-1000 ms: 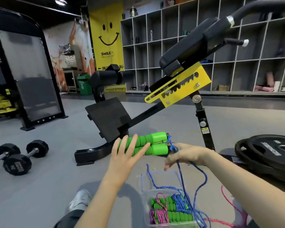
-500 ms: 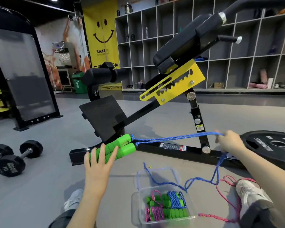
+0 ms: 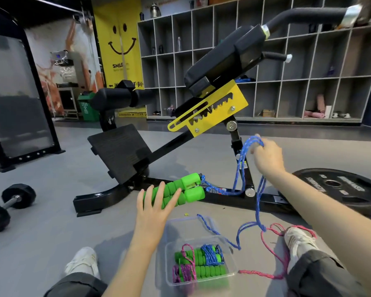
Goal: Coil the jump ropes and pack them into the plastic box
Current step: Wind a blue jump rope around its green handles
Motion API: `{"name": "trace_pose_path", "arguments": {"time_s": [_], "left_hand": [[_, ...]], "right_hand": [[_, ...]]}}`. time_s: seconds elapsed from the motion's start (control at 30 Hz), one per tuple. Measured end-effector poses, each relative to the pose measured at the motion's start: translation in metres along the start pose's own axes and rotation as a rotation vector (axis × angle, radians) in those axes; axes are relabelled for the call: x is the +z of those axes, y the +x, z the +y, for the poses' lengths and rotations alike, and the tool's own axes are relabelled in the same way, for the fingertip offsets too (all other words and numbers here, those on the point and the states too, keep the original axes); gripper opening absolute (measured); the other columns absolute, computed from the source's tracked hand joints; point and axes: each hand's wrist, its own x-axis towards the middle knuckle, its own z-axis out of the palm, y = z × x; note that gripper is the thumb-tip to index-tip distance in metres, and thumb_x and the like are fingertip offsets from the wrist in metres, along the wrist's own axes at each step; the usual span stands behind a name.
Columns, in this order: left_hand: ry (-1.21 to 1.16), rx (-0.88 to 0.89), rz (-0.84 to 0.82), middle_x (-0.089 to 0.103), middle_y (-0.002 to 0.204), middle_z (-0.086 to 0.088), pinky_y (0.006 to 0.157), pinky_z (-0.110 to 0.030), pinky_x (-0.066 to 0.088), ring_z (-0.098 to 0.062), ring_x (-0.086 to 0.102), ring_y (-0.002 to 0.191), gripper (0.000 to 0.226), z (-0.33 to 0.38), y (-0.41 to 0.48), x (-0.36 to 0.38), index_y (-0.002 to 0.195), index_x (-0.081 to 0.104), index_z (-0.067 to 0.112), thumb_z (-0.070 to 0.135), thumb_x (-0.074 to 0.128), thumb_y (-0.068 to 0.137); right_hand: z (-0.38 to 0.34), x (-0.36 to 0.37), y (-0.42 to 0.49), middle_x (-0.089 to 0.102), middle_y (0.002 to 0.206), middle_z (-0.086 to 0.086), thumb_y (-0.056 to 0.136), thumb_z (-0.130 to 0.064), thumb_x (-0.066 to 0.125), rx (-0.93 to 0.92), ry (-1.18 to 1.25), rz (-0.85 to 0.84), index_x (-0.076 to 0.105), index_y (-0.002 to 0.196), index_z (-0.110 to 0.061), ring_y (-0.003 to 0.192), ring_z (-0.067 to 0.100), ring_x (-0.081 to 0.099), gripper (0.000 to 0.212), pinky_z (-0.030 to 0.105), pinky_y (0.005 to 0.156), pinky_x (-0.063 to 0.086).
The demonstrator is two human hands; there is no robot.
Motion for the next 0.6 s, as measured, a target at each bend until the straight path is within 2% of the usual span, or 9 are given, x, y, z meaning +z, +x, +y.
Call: {"name": "trace_pose_path", "arguments": {"time_s": [0.03, 0.1, 0.17, 0.2, 0.23, 0.3, 0.4, 0.5, 0.6], "left_hand": [[-0.002, -0.005, -0.003, 0.044, 0.127, -0.021, 0.097, -0.055, 0.034, -0.041, 0.045, 0.107, 0.065, 0.000, 0.000, -0.001, 0.133, 0.047, 0.024, -0.010, 0.009, 0.092], [-0.005, -0.004, -0.013, 0.044, 0.126, -0.021, 0.095, -0.056, 0.035, -0.041, 0.045, 0.105, 0.065, -0.001, -0.002, -0.005, 0.132, 0.047, 0.023, -0.008, 0.005, 0.094], [0.009, 0.032, -0.020, 0.044, 0.127, -0.020, 0.096, -0.055, 0.034, -0.041, 0.045, 0.105, 0.065, -0.004, -0.005, -0.006, 0.132, 0.047, 0.024, -0.008, 0.007, 0.093], [0.025, 0.063, -0.014, 0.044, 0.127, -0.020, 0.096, -0.055, 0.034, -0.041, 0.046, 0.106, 0.065, -0.007, -0.007, -0.004, 0.133, 0.047, 0.025, -0.010, 0.012, 0.091], [0.042, 0.099, -0.003, 0.044, 0.129, -0.019, 0.097, -0.055, 0.035, -0.041, 0.046, 0.107, 0.066, -0.008, -0.010, -0.002, 0.135, 0.046, 0.025, -0.013, 0.021, 0.088], [0.059, 0.166, 0.020, 0.043, 0.132, -0.018, 0.098, -0.055, 0.036, -0.041, 0.047, 0.109, 0.073, -0.010, -0.015, 0.004, 0.138, 0.044, 0.026, -0.015, 0.037, 0.079], [0.027, 0.171, 0.025, 0.043, 0.133, -0.018, 0.098, -0.055, 0.036, -0.041, 0.046, 0.110, 0.073, -0.006, -0.017, 0.005, 0.138, 0.043, 0.024, -0.017, 0.030, 0.080], [0.000, 0.159, 0.025, 0.042, 0.135, -0.019, 0.099, -0.054, 0.034, -0.040, 0.046, 0.111, 0.072, 0.000, -0.017, 0.005, 0.138, 0.044, 0.021, -0.018, 0.036, 0.077], [0.002, 0.161, 0.050, 0.043, 0.134, -0.019, 0.101, -0.053, 0.031, -0.039, 0.046, 0.110, 0.069, 0.005, -0.021, 0.009, 0.138, 0.043, 0.021, -0.014, 0.045, 0.078]], "right_hand": [[0.019, 0.012, -0.010, 0.059, 0.088, 0.016, 0.097, -0.020, 0.037, 0.034, -0.164, -0.193, 0.054, 0.081, -0.008, 0.079, 0.031, 0.053, 0.026, 0.034, 0.068, 0.039], [0.050, 0.029, -0.034, 0.061, 0.100, 0.012, 0.093, -0.017, 0.047, 0.026, -0.695, -0.730, 0.056, 0.102, -0.009, 0.090, 0.029, 0.058, 0.015, 0.036, 0.081, 0.044], [0.062, 0.038, -0.056, 0.056, 0.124, 0.007, 0.088, -0.022, 0.060, -0.027, -1.114, -1.103, 0.045, 0.132, -0.010, 0.112, 0.022, 0.054, 0.049, 0.031, 0.097, 0.040], [0.063, 0.040, -0.061, 0.046, 0.139, 0.007, 0.086, -0.022, 0.063, 0.009, -1.103, -1.199, 0.033, 0.142, -0.010, 0.125, 0.023, 0.046, 0.065, 0.030, 0.102, 0.036], [0.064, 0.041, -0.064, 0.034, 0.149, 0.008, 0.083, -0.019, 0.065, 0.091, -0.921, -1.259, 0.021, 0.148, -0.012, 0.133, 0.024, 0.038, 0.078, 0.031, 0.107, 0.033], [0.063, 0.047, -0.063, 0.019, 0.156, 0.006, 0.070, -0.016, 0.070, 0.257, -0.370, -1.285, 0.009, 0.151, -0.021, 0.140, 0.023, 0.026, 0.101, 0.037, 0.114, 0.025], [0.056, 0.062, -0.071, 0.030, 0.147, -0.005, 0.050, -0.021, 0.073, 0.283, 0.158, -1.129, 0.017, 0.147, -0.034, 0.137, 0.015, 0.028, 0.112, 0.040, 0.115, 0.019], [0.058, 0.078, -0.087, 0.057, 0.125, 0.002, 0.071, -0.014, 0.074, 0.204, 0.249, -0.993, 0.044, 0.132, -0.021, 0.115, 0.015, 0.053, 0.069, 0.030, 0.105, 0.036], [0.065, 0.097, -0.108, 0.069, 0.087, 0.007, 0.088, -0.011, 0.060, 0.225, 0.292, -0.754, 0.054, 0.111, -0.011, 0.084, 0.017, 0.064, 0.024, 0.039, 0.096, 0.046]]}}
